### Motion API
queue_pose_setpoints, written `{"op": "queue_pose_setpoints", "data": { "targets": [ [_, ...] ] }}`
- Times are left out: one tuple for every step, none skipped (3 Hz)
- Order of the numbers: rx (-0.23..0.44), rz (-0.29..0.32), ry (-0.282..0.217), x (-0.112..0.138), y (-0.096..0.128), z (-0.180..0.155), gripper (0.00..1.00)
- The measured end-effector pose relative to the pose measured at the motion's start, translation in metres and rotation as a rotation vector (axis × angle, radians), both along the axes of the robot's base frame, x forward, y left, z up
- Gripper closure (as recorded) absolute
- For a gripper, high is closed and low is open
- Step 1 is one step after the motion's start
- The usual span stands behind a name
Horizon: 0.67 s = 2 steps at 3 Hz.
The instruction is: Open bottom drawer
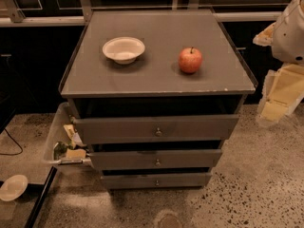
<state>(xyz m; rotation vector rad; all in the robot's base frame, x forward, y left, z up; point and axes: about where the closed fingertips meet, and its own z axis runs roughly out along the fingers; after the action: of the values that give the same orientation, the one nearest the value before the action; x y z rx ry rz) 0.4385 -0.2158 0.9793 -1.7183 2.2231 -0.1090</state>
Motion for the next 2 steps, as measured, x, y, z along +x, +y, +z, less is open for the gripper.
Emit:
{"op": "queue_pose_setpoints", "data": {
  "targets": [
    [0.000, 0.000, 0.000, 0.000, 0.000, 0.000, 0.00],
    [0.020, 0.011, 0.055, 0.000, 0.001, -0.029, 0.00]
  ]
}}
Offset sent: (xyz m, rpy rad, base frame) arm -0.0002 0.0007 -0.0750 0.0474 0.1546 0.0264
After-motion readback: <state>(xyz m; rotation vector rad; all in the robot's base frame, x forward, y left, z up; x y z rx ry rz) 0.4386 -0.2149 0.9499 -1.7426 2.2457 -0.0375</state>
